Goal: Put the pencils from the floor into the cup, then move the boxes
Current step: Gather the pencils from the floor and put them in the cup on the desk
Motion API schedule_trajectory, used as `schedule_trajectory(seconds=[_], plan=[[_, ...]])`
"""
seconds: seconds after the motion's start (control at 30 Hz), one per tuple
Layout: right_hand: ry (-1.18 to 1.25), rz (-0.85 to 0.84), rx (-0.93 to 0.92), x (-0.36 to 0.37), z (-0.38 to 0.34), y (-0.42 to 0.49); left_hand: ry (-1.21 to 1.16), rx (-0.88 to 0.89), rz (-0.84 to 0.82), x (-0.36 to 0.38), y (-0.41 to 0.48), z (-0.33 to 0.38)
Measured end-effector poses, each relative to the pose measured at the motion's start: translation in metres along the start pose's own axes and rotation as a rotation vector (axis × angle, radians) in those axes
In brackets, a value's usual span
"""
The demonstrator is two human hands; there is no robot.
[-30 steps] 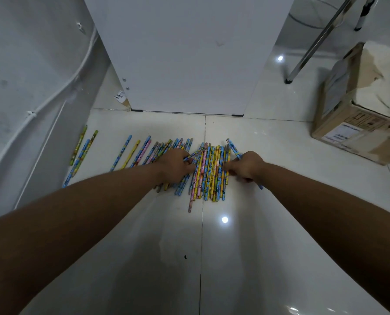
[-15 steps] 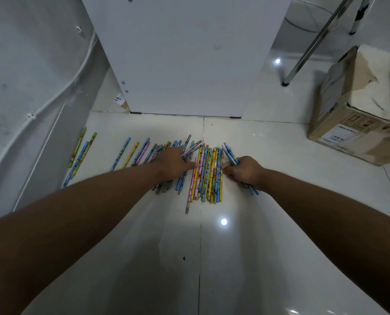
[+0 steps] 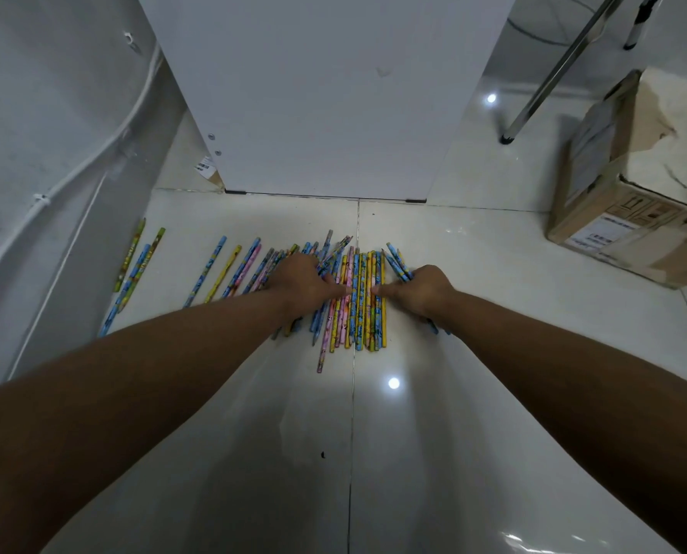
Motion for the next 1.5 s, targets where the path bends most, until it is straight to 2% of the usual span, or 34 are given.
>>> schedule_trajectory(seconds=[0.13,0.3,0.63,0.77,0.87,1.13,1.33,1.5], plan=[[-0.003,-0.054,0.014,0.010,-0.004,0.000,-0.017,0.023,0.043,-0.001,-0.005,0.008],[0.028,-0.111,-0.019,0.014,-0.005,0.001,-0.027,-0.061,0.125,-0.006,-0.007,0.001],[0.191,-0.172,-0.046,0.011,0.000,-0.004,0.108,-0.085,0.083,-0.007,-0.004,0.003],[0.314,-0.225,-0.048,0.012,-0.001,-0.005,0.197,-0.034,0.105,-0.003,-0.007,0.014],[0.320,-0.244,-0.058,0.011,-0.002,-0.010,0.278,0.020,0.099,0.000,-0.010,0.022],[0.323,-0.235,-0.039,0.002,0.001,-0.018,0.445,0.078,-0.038,0.007,-0.011,0.032],[0.213,-0.192,-0.065,-0.011,-0.003,-0.029,0.663,0.300,-0.093,0.019,-0.023,0.032],[0.242,-0.183,-0.064,-0.013,-0.007,-0.031,0.752,0.428,-0.020,0.019,-0.021,0.032]])
Point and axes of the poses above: each hand's wrist, its own y-axis towards the middle knuckle, its own x-axis out of the palm, z = x × y, the point moved 7 cm from there along y, towards the middle knuckle, and after that the axes turned 4 degrees about z, right-handed, at the moved point
